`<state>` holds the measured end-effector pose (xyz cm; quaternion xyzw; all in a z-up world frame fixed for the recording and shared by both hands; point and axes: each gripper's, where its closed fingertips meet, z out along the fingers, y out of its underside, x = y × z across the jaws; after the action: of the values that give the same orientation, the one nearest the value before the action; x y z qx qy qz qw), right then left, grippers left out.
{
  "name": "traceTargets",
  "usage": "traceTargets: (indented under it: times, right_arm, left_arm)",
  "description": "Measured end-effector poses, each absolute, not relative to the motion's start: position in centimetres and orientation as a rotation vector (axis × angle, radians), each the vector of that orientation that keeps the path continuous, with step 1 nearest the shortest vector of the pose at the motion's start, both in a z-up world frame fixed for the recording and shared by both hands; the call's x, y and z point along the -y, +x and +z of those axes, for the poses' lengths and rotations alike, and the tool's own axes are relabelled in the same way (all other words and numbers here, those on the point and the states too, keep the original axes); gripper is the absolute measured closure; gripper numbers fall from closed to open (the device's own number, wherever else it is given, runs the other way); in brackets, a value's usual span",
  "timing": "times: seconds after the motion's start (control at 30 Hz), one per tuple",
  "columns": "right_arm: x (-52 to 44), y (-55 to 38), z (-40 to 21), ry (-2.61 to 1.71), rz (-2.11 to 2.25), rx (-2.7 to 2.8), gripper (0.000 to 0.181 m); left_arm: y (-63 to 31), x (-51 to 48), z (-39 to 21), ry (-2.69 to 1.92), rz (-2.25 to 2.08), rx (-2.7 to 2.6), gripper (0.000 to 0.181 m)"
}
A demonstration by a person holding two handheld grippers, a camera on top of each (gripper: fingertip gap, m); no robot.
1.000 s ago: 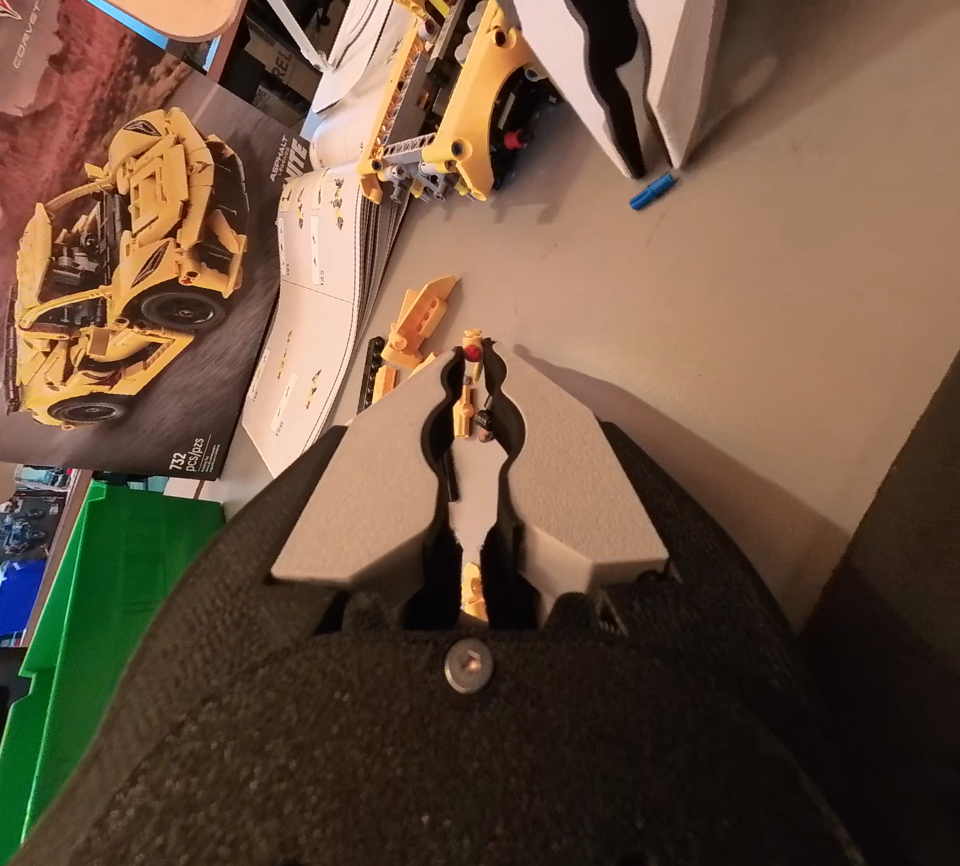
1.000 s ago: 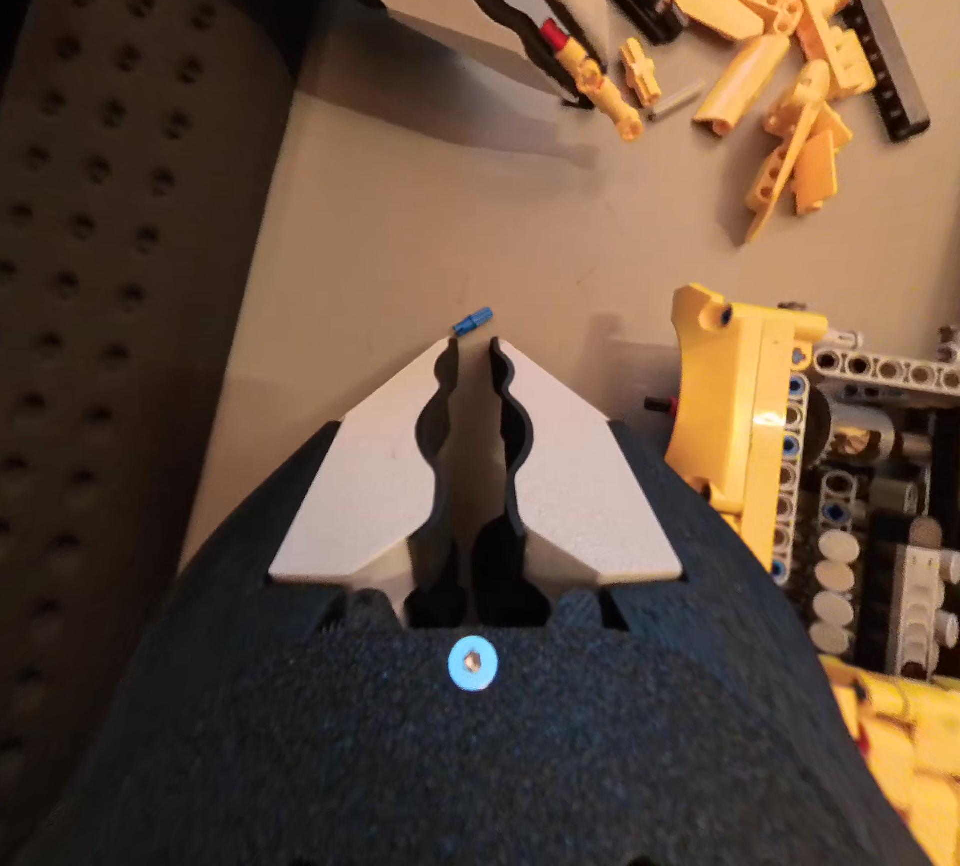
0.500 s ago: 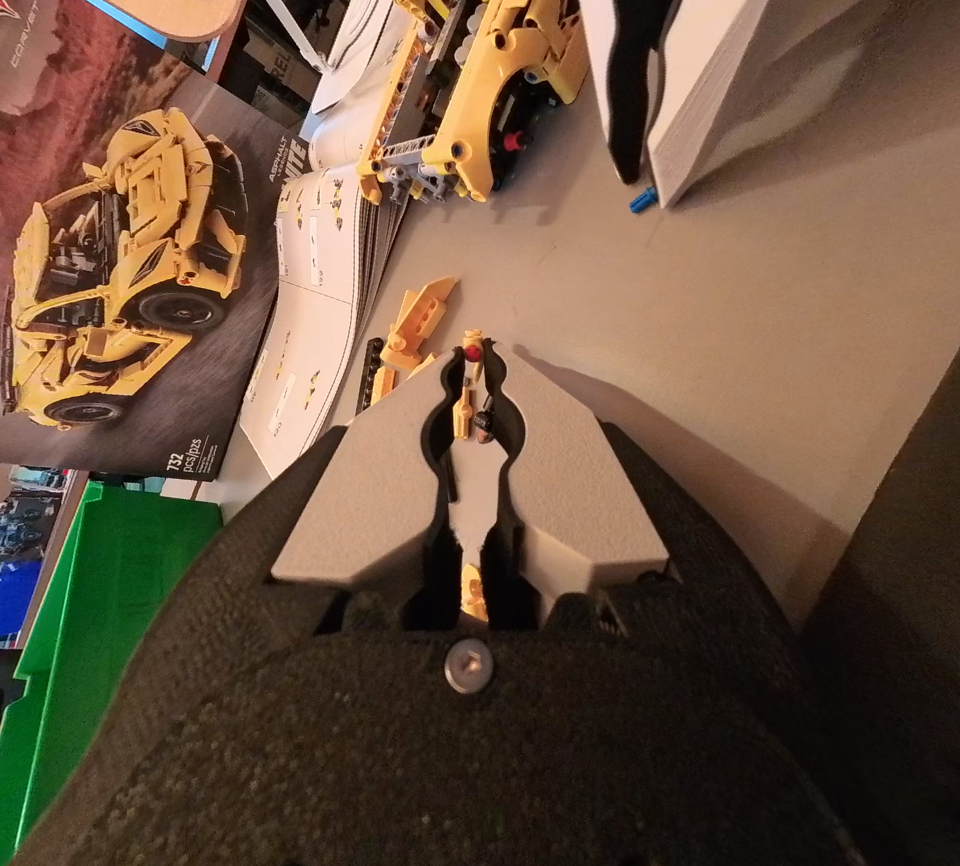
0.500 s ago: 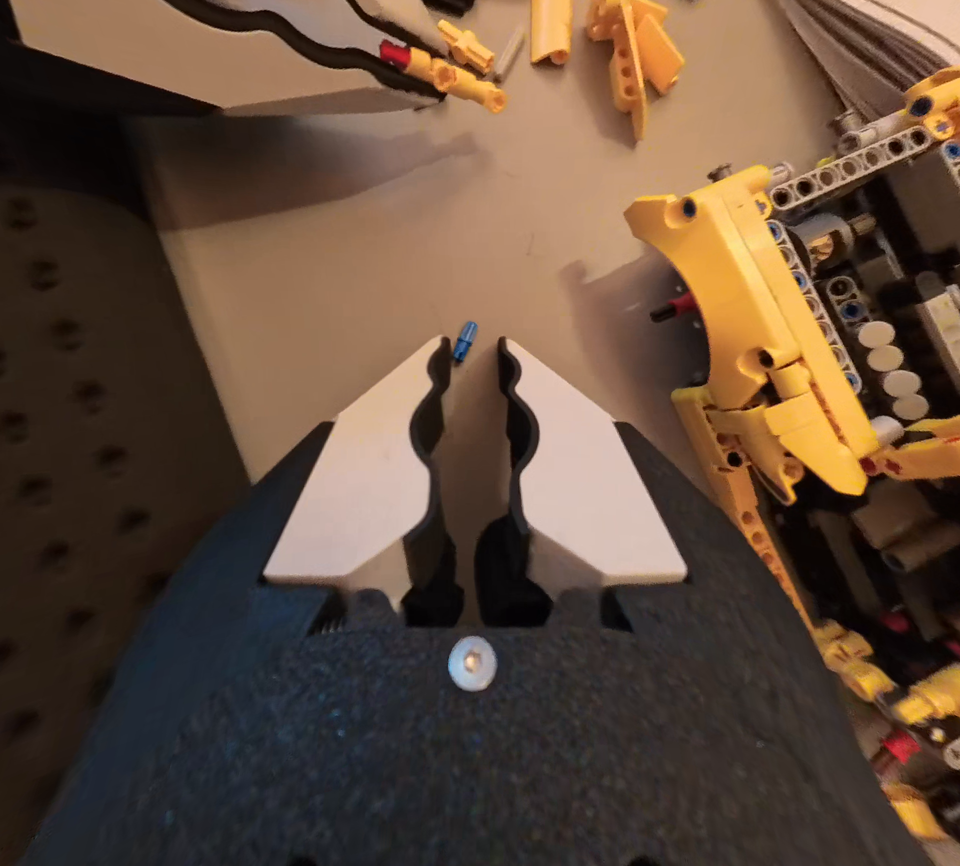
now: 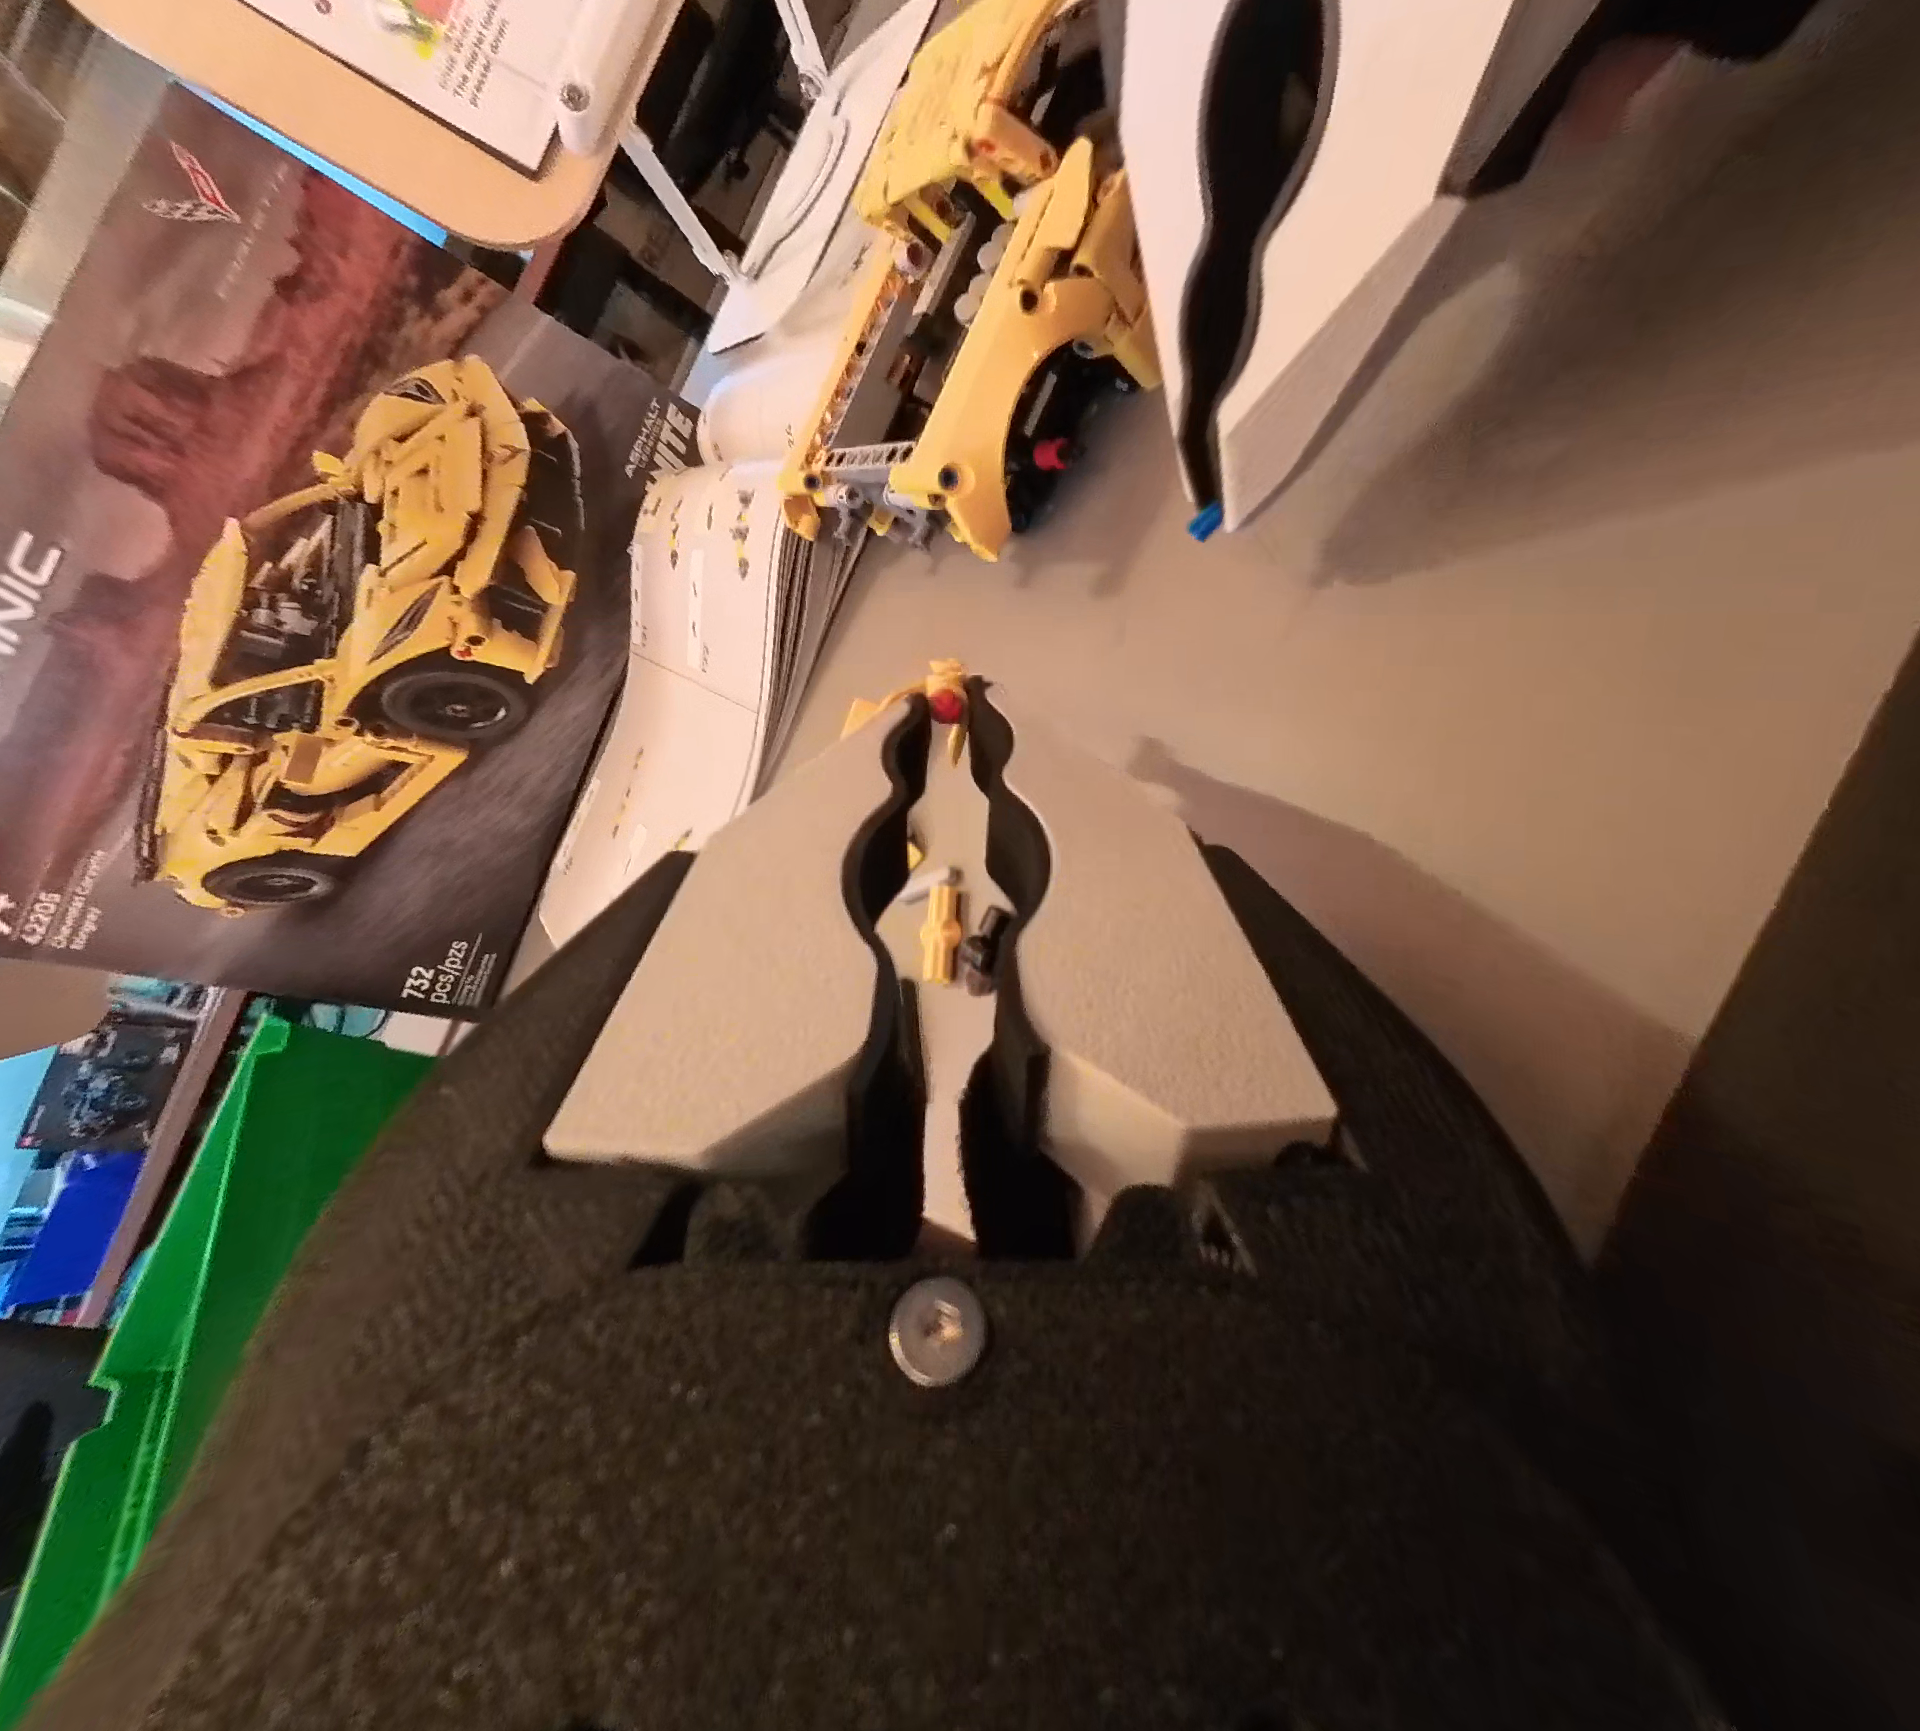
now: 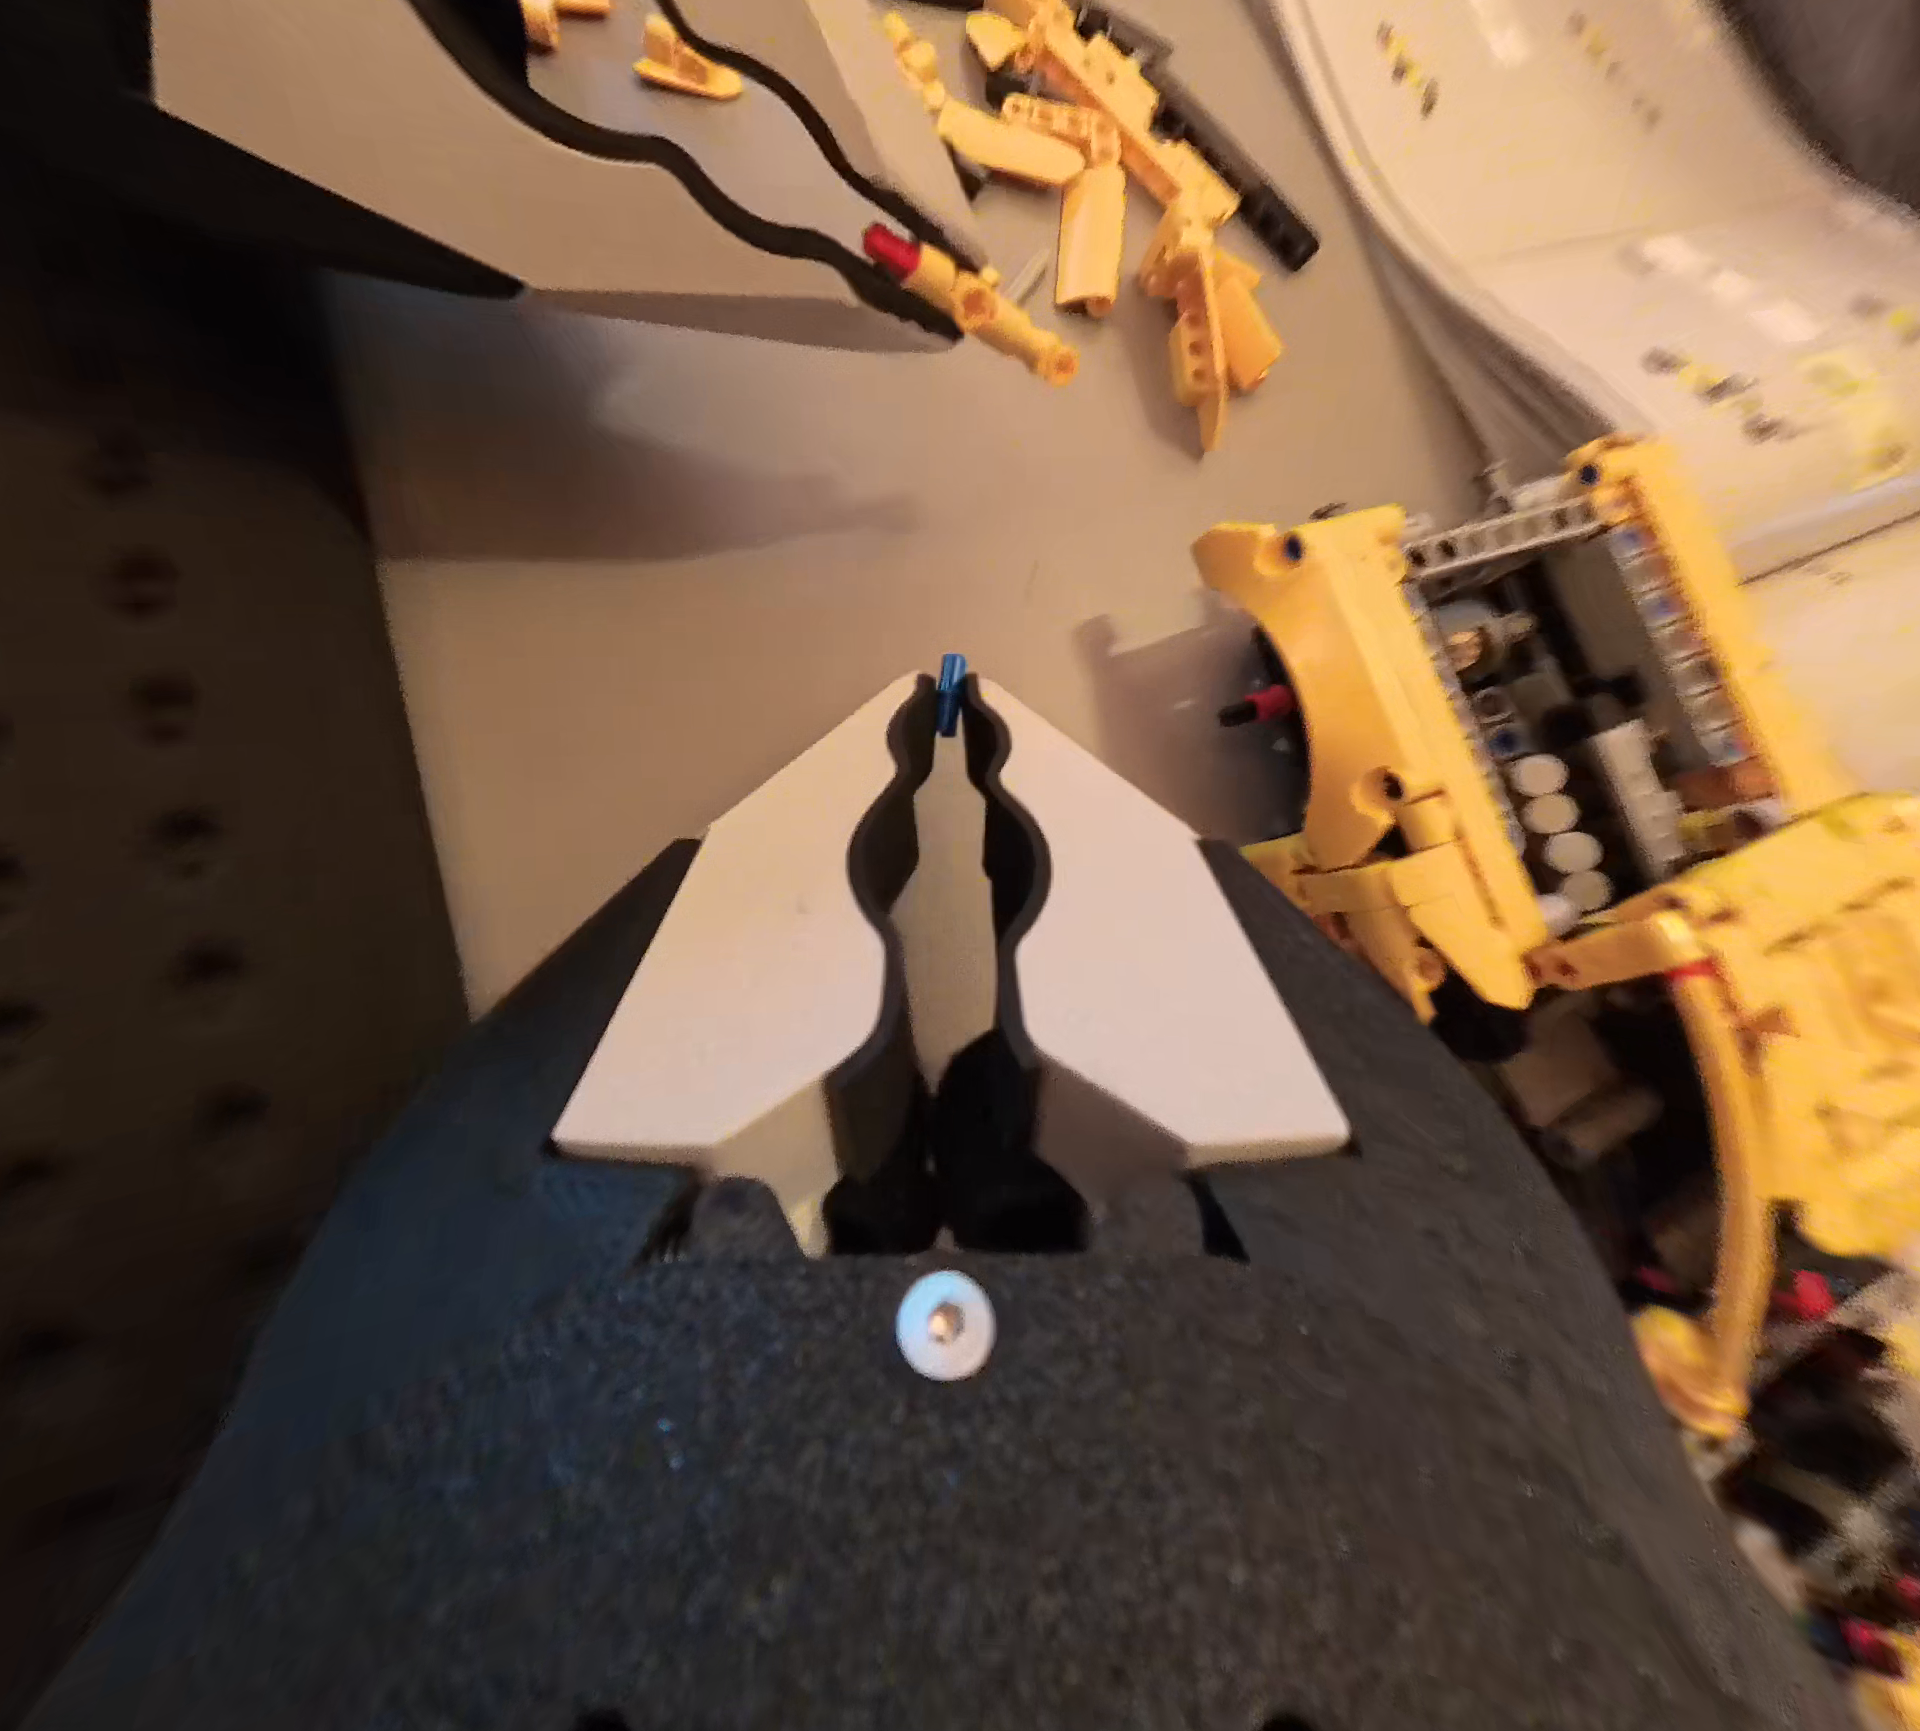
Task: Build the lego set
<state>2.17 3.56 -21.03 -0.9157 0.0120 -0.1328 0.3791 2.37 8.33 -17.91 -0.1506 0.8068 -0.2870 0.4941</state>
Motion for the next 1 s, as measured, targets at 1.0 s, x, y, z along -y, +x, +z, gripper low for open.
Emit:
traceTargets:
  times: [1.0]
  right_arm:
    - [-2.3, 1.0, -19.8, -2.414, -0.086, 0.137, 0.178]
  left_arm:
    - [1.7, -2.6, -19.6, 0.019, -0.477, -1.933, 0.175]
